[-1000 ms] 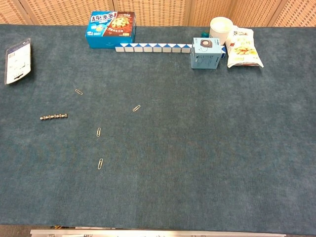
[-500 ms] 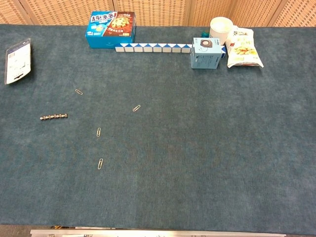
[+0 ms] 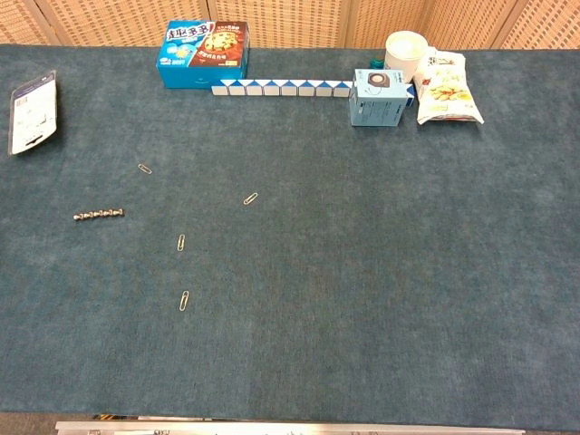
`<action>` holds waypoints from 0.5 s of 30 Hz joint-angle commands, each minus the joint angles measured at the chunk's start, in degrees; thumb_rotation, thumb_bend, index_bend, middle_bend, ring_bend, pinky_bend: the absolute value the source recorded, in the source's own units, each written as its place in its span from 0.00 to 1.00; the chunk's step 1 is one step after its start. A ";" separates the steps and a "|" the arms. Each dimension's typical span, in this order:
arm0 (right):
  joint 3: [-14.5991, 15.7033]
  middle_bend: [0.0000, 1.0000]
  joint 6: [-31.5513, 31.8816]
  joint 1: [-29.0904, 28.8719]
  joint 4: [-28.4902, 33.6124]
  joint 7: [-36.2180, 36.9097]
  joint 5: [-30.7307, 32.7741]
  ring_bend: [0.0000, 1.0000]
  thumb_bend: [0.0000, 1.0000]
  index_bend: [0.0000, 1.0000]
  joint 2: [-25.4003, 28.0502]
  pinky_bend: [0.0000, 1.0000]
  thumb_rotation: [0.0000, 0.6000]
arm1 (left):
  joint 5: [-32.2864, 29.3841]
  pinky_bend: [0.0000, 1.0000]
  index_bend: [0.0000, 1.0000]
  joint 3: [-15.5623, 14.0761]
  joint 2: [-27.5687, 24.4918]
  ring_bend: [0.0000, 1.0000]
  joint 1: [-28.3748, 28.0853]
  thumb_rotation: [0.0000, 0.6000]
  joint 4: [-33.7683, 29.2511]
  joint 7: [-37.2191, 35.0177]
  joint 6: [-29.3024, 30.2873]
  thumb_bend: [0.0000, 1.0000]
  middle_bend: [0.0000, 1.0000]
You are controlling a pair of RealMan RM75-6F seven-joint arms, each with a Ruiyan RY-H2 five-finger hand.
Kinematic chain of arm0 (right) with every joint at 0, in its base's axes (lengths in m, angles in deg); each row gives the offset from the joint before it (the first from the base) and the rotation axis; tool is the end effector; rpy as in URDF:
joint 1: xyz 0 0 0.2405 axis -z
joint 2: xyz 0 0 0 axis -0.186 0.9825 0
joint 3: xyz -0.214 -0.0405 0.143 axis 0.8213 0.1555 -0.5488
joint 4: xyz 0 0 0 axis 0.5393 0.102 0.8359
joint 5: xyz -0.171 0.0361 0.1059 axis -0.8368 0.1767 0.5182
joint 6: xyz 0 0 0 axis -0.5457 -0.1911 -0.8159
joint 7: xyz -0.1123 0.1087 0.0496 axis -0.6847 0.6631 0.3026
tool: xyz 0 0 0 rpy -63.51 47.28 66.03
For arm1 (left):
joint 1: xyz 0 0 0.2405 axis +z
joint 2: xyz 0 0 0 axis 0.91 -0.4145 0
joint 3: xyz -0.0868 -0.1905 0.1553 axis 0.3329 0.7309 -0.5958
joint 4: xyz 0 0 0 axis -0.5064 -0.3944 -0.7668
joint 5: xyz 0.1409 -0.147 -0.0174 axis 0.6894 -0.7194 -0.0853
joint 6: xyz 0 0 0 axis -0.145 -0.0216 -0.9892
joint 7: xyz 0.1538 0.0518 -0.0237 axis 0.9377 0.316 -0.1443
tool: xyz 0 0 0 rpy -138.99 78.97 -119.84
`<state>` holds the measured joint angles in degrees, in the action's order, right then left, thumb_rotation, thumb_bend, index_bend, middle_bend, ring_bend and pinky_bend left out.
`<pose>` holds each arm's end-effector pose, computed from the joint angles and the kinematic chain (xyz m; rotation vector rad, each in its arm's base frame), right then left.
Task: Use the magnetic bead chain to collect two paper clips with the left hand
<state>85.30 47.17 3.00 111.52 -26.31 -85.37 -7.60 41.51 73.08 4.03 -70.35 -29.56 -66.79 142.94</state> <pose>-0.3205 -0.2225 0.1613 1.4044 -0.8809 0.7697 -0.3163 0.1837 0.1680 -1.3840 -1.0105 -0.5987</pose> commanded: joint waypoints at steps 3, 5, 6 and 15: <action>-0.09 0.42 -0.04 -0.06 0.09 -0.34 0.14 0.39 0.00 0.39 -0.09 0.69 1.00 | -0.16 0.07 0.33 -0.20 0.31 0.00 -0.38 1.00 0.22 0.68 -0.80 0.17 0.04; -0.16 0.42 0.03 0.00 0.08 -0.28 0.28 0.39 0.00 0.39 -0.05 0.69 1.00 | -0.15 0.07 0.32 -0.29 0.53 0.00 -0.61 1.00 0.43 1.07 -1.20 0.17 0.04; -0.24 0.42 0.09 0.04 0.06 -0.18 0.40 0.39 0.00 0.39 -0.02 0.69 1.00 | -0.09 0.07 0.32 -0.34 0.75 0.00 -0.79 1.00 0.55 1.35 -1.46 0.17 0.04; -0.88 0.42 0.66 0.41 -0.05 1.07 1.18 0.39 0.00 0.39 0.46 0.70 1.00 | -1.67 0.07 0.31 -0.28 2.50 0.00 -3.52 1.00 0.66 1.57 -6.70 0.17 0.02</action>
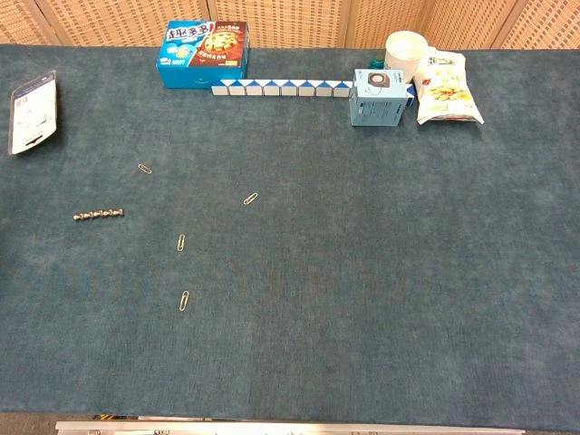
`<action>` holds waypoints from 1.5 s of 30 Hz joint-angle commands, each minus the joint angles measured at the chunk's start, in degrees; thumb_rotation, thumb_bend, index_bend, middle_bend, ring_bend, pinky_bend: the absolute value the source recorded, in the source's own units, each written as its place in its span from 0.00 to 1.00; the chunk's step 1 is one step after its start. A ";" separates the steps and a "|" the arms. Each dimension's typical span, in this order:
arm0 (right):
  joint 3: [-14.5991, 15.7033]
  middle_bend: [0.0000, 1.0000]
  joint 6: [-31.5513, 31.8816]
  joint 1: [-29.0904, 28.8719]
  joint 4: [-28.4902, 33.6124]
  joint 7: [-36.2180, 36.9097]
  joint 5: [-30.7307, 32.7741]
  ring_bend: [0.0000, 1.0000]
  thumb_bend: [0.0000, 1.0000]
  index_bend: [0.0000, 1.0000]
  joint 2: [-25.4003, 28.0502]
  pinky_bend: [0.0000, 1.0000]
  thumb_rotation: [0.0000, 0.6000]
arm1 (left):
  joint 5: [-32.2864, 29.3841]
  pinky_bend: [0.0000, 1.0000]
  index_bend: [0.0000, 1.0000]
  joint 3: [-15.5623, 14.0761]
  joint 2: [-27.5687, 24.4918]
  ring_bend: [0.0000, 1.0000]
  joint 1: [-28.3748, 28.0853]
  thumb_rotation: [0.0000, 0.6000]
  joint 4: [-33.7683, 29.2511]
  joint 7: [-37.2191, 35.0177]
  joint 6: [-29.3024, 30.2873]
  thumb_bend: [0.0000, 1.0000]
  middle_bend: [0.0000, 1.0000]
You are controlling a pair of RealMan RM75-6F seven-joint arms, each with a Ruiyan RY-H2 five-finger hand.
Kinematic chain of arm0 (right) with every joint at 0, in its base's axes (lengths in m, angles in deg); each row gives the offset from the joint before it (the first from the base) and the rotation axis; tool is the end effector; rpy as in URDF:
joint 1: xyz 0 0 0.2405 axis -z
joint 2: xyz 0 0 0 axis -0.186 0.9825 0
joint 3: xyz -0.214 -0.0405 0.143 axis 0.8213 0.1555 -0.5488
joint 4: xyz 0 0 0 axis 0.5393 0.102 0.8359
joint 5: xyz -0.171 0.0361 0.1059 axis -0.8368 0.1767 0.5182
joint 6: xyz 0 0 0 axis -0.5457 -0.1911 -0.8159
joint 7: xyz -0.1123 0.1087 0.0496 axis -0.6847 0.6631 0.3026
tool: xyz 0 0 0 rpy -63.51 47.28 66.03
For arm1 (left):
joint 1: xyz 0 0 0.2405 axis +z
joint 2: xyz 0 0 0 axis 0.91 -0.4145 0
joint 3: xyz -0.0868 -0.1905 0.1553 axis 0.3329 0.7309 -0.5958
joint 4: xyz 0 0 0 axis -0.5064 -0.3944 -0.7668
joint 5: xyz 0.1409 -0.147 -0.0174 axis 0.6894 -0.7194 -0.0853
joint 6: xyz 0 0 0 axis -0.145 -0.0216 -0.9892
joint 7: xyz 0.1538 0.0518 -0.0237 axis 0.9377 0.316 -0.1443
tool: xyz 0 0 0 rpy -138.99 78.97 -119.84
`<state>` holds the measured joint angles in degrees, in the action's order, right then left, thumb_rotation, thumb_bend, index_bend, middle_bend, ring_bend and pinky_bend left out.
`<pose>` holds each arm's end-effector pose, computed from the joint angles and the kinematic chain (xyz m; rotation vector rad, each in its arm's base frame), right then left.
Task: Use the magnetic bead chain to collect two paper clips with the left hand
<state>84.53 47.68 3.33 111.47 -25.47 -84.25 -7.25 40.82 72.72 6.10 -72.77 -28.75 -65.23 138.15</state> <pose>-0.3233 -0.2234 0.1682 1.3672 -0.8845 0.7774 -0.3142 0.1924 0.1442 -1.4656 -1.0506 -0.5734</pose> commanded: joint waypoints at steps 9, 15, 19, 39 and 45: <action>-0.48 0.42 0.40 0.33 -0.12 1.65 0.33 0.39 0.00 0.39 0.69 0.70 1.00 | -7.01 0.07 0.29 1.28 2.03 0.00 -6.12 1.00 -0.01 3.93 -9.29 0.17 0.00; -0.68 0.42 0.47 0.48 -0.22 2.54 0.51 0.39 0.00 0.39 1.03 0.70 1.00 | -11.20 0.07 0.29 1.61 3.77 0.00 -9.10 1.00 0.71 7.74 -12.43 0.17 0.00; -0.77 0.42 0.47 0.53 -0.28 2.89 0.60 0.39 0.00 0.39 1.15 0.70 1.00 | -14.17 0.07 0.29 1.95 4.89 0.00 -11.00 1.00 1.39 9.82 -13.97 0.17 0.00; -0.80 0.42 0.40 0.56 -0.28 3.05 0.47 0.39 0.00 0.39 1.22 0.70 1.00 | -28.98 0.07 0.31 2.52 10.84 0.00 -19.35 1.00 7.93 16.60 -18.17 0.17 0.00; -0.77 0.42 0.52 0.62 -0.22 3.05 0.34 0.39 0.00 0.39 1.25 0.69 1.00 | -31.27 0.07 0.35 2.55 12.51 0.00 -21.22 1.00 8.94 17.79 -17.99 0.17 0.00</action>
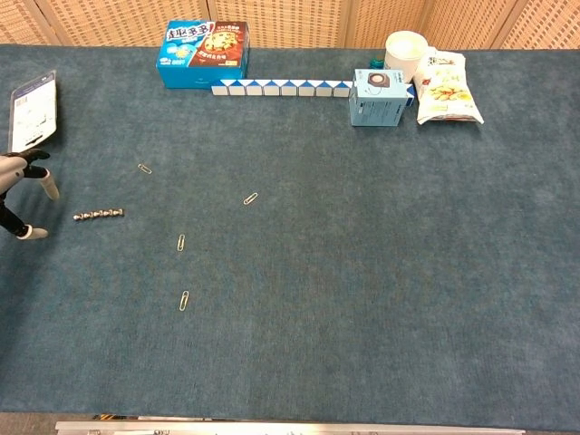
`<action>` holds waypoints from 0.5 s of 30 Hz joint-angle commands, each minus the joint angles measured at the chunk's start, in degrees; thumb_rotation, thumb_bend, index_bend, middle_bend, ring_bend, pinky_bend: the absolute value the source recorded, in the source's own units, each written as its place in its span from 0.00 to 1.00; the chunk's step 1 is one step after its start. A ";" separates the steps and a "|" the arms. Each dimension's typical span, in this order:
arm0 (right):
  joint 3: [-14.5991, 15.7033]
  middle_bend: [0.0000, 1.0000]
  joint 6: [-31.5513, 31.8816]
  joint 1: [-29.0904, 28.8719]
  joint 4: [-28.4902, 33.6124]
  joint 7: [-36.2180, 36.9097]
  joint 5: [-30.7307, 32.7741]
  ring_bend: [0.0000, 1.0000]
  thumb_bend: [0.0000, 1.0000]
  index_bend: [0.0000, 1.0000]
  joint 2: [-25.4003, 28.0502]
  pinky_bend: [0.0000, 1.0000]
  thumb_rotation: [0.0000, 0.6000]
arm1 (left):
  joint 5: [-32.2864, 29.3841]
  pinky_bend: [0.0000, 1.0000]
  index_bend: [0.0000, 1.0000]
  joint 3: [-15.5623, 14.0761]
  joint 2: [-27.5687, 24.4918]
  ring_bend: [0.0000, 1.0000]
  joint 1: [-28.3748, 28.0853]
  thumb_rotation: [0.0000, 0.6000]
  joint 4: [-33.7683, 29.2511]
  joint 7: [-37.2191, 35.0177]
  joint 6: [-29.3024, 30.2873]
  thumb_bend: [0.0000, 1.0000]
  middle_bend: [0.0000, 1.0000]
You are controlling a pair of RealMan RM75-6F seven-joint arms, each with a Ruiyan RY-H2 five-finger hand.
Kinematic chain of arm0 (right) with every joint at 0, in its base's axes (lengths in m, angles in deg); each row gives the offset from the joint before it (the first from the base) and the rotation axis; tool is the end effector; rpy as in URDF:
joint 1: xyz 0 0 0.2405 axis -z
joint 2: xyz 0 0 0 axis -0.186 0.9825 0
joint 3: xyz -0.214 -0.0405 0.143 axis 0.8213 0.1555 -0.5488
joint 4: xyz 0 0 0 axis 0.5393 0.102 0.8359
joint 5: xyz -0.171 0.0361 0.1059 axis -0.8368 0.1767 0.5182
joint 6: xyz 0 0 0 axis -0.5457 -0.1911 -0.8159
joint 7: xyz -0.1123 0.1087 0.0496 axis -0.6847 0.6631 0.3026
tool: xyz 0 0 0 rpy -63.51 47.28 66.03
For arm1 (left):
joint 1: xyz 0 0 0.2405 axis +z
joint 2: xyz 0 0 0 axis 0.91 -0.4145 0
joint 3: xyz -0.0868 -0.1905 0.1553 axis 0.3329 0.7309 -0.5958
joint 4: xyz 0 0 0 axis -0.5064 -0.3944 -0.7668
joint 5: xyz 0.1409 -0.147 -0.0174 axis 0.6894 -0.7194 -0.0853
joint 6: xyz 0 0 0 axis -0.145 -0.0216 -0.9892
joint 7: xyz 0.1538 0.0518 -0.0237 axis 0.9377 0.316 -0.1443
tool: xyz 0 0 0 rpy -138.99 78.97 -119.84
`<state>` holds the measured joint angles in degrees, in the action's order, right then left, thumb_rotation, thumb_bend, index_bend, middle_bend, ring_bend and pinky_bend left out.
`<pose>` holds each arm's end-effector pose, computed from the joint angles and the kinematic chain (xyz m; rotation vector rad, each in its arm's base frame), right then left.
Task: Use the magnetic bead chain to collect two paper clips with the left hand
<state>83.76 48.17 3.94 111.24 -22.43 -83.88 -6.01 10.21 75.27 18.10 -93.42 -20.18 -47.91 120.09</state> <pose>-0.3269 -0.2229 0.1802 1.3289 -0.8968 0.8042 -0.3098 0.2841 0.0589 -1.6161 -1.1623 -0.3094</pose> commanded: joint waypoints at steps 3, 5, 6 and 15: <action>-0.03 0.42 0.02 0.02 -0.01 0.08 0.01 0.39 0.00 0.39 0.04 0.70 1.00 | -2.08 0.07 0.36 0.03 1.35 0.00 -1.48 1.00 0.99 1.05 0.07 0.17 0.00; -0.07 0.42 0.00 0.03 -0.03 0.14 0.07 0.39 0.00 0.39 0.05 0.70 1.00 | -3.11 0.07 0.36 0.00 1.90 0.00 -2.11 1.00 1.54 1.47 0.01 0.17 0.00; -0.07 0.42 0.01 0.03 -0.03 0.16 0.07 0.39 0.00 0.39 0.06 0.70 1.00 | -3.59 0.07 0.37 -0.01 2.13 0.00 -2.38 1.00 1.78 1.66 -0.04 0.17 0.00; -0.11 0.42 0.08 0.08 -0.08 0.36 0.02 0.39 0.00 0.39 0.12 0.70 1.00 | -6.36 0.07 0.39 0.23 4.53 0.00 -4.25 1.00 3.46 2.30 1.01 0.17 0.00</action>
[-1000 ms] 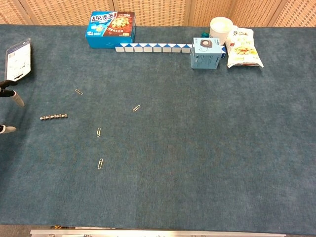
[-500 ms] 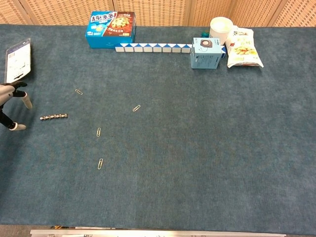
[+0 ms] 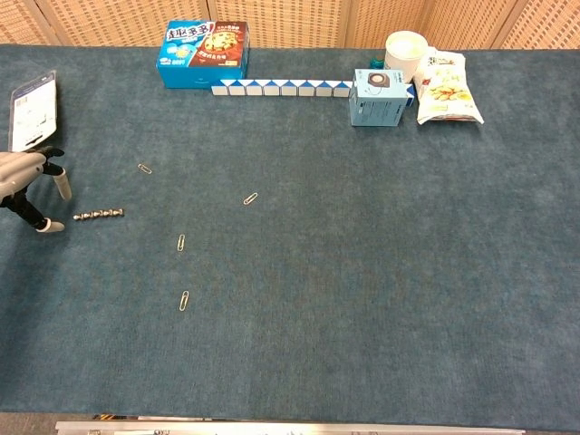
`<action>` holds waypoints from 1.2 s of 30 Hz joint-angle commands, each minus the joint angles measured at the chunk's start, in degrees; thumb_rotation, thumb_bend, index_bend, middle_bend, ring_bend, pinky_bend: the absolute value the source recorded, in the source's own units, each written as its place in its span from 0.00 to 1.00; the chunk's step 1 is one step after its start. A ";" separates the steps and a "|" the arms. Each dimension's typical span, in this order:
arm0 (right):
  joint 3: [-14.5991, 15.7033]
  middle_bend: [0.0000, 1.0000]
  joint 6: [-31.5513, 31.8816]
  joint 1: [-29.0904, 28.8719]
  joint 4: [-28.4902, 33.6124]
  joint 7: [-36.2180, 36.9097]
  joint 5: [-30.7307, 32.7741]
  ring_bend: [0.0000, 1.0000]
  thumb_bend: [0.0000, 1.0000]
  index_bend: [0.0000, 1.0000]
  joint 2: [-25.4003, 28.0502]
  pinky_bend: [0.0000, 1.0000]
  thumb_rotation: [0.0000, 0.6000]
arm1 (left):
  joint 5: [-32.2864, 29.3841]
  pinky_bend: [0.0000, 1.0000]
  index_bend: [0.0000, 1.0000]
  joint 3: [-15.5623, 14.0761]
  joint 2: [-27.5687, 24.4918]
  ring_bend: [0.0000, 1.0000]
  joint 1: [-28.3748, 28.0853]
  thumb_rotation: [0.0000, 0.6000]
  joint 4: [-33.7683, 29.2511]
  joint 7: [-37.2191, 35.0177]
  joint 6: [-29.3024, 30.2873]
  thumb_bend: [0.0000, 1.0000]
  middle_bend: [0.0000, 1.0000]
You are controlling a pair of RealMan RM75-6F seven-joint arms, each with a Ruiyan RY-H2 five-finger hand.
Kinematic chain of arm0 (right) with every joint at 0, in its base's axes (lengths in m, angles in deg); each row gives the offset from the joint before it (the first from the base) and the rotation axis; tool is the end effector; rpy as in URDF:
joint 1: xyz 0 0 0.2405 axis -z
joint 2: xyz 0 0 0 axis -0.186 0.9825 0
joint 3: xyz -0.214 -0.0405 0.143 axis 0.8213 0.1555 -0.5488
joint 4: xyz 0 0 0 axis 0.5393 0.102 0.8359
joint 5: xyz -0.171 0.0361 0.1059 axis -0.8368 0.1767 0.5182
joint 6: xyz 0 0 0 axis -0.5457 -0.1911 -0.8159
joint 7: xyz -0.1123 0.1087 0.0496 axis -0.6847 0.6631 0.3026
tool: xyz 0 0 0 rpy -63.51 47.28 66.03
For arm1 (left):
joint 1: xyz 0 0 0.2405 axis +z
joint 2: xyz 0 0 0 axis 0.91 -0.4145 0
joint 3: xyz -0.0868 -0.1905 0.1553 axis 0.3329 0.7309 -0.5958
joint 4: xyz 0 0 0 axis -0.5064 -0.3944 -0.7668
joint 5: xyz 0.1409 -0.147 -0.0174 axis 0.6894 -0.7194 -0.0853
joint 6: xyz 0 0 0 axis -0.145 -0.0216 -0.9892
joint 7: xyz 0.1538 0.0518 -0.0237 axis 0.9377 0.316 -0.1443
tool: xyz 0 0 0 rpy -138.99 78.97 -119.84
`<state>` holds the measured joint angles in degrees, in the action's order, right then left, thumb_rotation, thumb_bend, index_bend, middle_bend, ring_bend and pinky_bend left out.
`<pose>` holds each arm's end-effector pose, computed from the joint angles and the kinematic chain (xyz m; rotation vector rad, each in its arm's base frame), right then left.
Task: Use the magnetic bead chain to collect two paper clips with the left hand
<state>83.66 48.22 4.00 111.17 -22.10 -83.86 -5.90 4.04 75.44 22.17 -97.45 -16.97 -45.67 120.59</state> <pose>-0.3273 -0.2230 0.1814 1.3250 -0.8974 0.8072 -0.3038 0.3025 0.0418 -1.5973 -1.1714 -0.2951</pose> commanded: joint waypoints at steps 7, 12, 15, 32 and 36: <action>0.01 0.42 0.17 0.10 -0.02 0.19 -0.15 0.39 0.00 0.39 0.06 0.70 1.00 | -0.73 0.07 0.42 -0.01 2.09 0.00 -0.53 1.00 0.38 0.58 3.11 0.17 0.00; 0.01 0.42 0.28 0.15 0.02 0.23 -0.24 0.39 0.00 0.39 0.10 0.69 1.00 | -1.38 0.07 0.43 0.15 3.55 0.00 -0.60 1.00 0.10 1.60 5.90 0.17 0.00; 0.02 0.42 0.42 0.23 0.03 0.44 -0.33 0.39 0.00 0.39 0.16 0.70 1.00 | -1.89 0.07 0.43 0.19 4.45 0.00 -0.47 1.00 0.40 2.00 7.15 0.17 0.00; -0.06 0.42 0.55 0.34 0.03 0.80 -0.38 0.39 0.00 0.39 0.29 0.70 1.00 | -4.34 0.07 0.47 1.75 8.95 0.00 0.68 1.00 1.04 3.52 13.28 0.17 0.00; -0.11 0.42 0.68 0.42 0.00 1.08 -0.39 0.39 0.00 0.39 0.40 0.69 1.00 | -4.36 0.07 0.47 1.88 9.39 0.00 0.90 1.00 0.98 3.45 13.27 0.17 0.00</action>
<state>83.56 48.89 4.41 111.17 -21.05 -84.24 -5.52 -0.33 77.33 31.53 -96.57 -15.98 -42.23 133.86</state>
